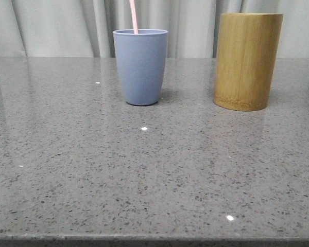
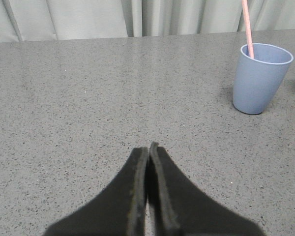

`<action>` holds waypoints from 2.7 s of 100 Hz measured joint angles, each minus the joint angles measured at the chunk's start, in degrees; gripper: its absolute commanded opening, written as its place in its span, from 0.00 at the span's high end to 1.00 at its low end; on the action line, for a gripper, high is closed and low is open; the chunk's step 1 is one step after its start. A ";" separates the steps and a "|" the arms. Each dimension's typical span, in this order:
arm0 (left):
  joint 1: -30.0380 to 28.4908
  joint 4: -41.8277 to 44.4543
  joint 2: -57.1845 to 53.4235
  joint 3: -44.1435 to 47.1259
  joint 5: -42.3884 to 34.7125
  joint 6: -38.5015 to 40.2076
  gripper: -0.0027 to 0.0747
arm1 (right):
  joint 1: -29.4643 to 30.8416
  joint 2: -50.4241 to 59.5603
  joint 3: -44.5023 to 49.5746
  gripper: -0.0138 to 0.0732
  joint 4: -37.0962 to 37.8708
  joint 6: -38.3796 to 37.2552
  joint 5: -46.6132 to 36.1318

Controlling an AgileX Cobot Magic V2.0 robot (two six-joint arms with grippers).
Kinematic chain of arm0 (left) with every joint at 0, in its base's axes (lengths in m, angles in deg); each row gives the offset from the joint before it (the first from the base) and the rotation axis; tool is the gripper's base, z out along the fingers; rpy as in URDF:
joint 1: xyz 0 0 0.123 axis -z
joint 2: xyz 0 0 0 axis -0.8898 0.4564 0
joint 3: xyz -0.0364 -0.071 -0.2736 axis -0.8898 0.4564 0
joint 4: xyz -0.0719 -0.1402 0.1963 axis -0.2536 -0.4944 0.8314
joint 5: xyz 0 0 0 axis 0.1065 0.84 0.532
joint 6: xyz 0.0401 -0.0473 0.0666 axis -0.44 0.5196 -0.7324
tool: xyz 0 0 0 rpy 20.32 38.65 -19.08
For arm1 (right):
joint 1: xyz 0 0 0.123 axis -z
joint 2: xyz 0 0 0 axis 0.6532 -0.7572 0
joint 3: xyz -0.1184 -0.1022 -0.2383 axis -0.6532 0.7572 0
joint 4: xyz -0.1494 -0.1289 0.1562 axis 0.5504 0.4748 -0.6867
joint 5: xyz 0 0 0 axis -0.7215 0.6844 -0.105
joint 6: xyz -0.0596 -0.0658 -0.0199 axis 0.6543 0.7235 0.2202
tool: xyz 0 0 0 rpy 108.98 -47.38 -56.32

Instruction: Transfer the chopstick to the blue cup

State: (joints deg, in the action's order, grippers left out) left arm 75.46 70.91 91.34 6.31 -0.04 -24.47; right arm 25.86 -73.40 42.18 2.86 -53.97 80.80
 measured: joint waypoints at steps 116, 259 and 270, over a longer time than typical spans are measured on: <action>-9.82 2.32 -10.06 31.07 -31.26 0.00 0.99 | 0.00 0.00 0.00 0.91 0.00 0.00 0.11; -9.92 2.32 -10.06 31.07 -31.49 0.00 0.99 | 10.02 9.48 26.37 0.91 2.20 0.00 -24.68; -9.92 2.32 -10.06 31.07 -31.49 0.00 0.99 | 10.14 9.48 26.58 0.91 2.24 0.00 -24.34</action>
State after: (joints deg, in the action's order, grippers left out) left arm 65.54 73.22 81.28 37.37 -31.53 -24.47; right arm 36.00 -63.93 68.75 5.10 -53.97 56.46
